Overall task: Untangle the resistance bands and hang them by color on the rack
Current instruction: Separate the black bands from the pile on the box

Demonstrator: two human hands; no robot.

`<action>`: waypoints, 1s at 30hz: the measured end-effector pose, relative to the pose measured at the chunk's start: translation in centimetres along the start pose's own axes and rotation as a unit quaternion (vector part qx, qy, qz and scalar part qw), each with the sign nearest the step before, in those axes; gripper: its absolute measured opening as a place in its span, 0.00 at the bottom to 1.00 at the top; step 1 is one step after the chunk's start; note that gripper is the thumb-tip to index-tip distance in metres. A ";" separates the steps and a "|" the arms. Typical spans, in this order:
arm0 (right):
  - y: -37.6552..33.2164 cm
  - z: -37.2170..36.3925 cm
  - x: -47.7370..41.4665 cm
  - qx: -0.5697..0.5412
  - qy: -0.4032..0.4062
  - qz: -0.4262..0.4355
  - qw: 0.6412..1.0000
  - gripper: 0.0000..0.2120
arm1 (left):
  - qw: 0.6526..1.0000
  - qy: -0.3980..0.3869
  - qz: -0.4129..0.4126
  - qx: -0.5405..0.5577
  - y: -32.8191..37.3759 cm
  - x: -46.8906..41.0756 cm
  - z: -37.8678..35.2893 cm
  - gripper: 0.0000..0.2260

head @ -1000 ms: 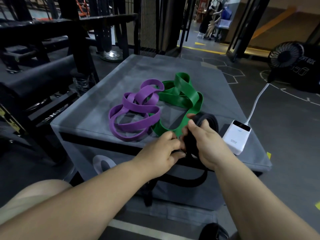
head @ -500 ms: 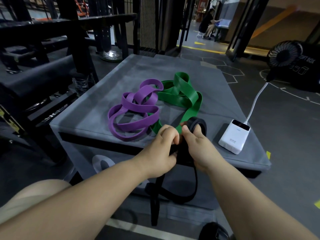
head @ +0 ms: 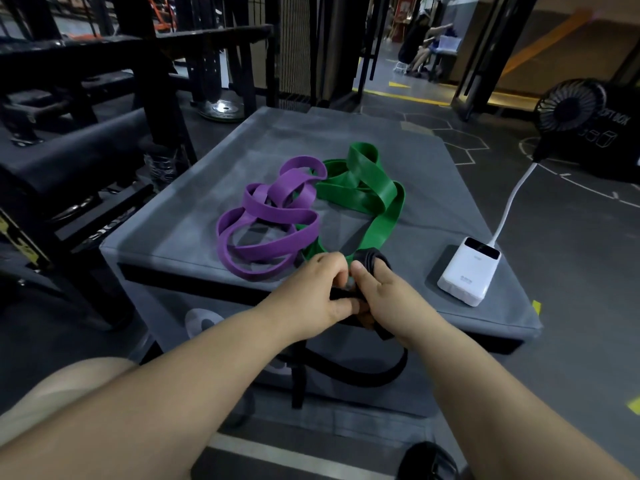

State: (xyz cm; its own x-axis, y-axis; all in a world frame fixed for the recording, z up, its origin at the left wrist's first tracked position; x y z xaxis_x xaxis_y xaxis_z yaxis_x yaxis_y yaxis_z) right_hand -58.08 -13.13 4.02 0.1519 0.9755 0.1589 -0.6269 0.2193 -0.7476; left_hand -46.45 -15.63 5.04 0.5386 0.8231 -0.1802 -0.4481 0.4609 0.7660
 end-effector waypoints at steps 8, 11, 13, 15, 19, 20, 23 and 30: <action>0.0 -0.3 0.4 -0.026 -0.064 0.002 0.998 0.21 | 0.992 -0.026 0.018 0.122 -0.7 -0.7 1.4 0.13; -0.5 -1.6 1.1 -0.080 -0.150 0.013 0.985 0.26 | 0.986 -0.006 0.048 0.162 -1.4 -0.7 1.7 0.10; -0.5 -2.0 1.3 -0.099 -0.196 0.014 0.975 0.25 | 0.988 0.001 0.051 0.144 -1.3 -0.8 1.9 0.07; -0.3 -2.2 1.4 -0.098 -0.227 0.008 0.969 0.18 | 0.992 -0.006 0.056 0.112 -1.3 -1.0 2.0 0.05; 0.2 -2.4 1.7 -0.125 -0.270 -0.010 0.955 0.10 | 0.989 -0.031 0.076 0.126 -1.5 -0.9 2.0 0.03; 0.2 -2.4 1.8 -0.140 -0.282 -0.011 0.949 0.11 | 0.984 -0.039 0.076 0.154 -1.5 -0.8 2.0 0.03; -0.2 -2.4 2.3 -0.179 -0.322 -0.006 0.930 0.15 | 0.957 -0.063 0.067 0.277 -0.9 -0.5 1.4 0.04; -0.7 -2.9 2.8 -0.231 -0.396 0.030 0.888 0.22 | 0.973 0.009 0.009 0.230 -1.0 -1.3 2.2 0.20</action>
State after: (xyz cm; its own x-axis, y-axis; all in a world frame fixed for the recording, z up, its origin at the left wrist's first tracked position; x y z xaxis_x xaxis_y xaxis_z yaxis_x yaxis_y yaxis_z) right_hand -55.02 -10.54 3.11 -0.5709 0.7295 0.3766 -0.2074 0.3157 -0.9259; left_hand -45.17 -17.91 5.84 0.5183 0.8377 -0.1718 -0.0877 0.2520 0.9637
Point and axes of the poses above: each hand's wrist, its own x-axis away from the middle knuckle, its own z-axis out of the back of the hand, y = z × x, the point moved 7 cm from there along -x, towards the middle knuckle, and after that the axes turned 9 degrees about x, right-handed, at the moved point
